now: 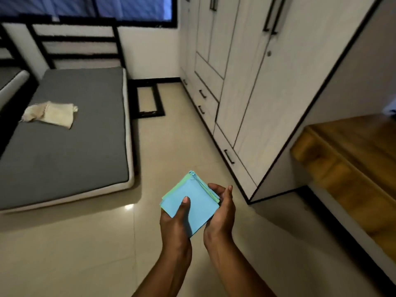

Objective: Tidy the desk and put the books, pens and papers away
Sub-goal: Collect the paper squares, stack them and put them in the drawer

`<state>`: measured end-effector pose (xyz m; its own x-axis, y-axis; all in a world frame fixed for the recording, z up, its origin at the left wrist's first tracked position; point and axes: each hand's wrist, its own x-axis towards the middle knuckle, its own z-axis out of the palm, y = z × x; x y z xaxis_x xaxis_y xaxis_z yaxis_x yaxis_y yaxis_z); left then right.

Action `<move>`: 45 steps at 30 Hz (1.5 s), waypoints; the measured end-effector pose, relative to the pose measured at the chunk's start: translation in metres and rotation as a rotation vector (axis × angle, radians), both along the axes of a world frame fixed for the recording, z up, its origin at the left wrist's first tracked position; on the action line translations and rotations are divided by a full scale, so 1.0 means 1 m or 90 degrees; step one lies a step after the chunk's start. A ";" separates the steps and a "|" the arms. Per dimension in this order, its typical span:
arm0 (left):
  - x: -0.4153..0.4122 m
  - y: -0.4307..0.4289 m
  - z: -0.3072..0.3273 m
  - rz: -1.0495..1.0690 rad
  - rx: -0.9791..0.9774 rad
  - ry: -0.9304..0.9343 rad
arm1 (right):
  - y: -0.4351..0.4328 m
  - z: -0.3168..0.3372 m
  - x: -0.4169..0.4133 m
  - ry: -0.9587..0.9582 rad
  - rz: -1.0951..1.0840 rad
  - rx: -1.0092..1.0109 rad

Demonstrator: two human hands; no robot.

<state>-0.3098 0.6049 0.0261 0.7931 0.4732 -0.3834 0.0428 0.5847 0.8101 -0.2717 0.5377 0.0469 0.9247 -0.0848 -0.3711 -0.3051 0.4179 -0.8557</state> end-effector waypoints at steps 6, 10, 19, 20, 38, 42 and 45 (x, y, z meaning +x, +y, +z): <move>0.053 -0.067 0.031 -0.254 0.060 -0.022 | -0.103 0.014 0.011 -0.128 -0.047 -0.190; 0.098 -0.149 0.044 -0.427 0.124 -0.025 | -0.200 0.024 0.034 -0.130 -0.105 -0.280; 0.165 -0.402 0.077 -0.712 -0.019 0.007 | -0.438 0.031 0.074 -0.145 -0.366 -0.391; 0.172 -0.426 0.079 -0.740 -0.052 0.008 | -0.462 0.033 0.079 -0.145 -0.380 -0.388; 0.335 -0.624 0.054 -0.814 0.120 -0.028 | -0.689 0.018 0.206 0.038 -0.548 -0.413; 0.401 -0.640 0.049 -0.751 0.163 -0.032 | -0.738 0.033 0.250 0.020 -0.637 -0.360; 0.434 -0.647 0.046 -0.754 0.164 -0.033 | -0.770 0.014 0.278 0.146 -0.547 -0.476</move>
<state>0.1238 -0.0426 0.0719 0.7978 -0.4983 -0.3393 0.4053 0.0266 0.9138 0.0067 -0.2325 0.0604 0.3732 -0.9206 -0.1147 -0.3466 -0.0237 -0.9377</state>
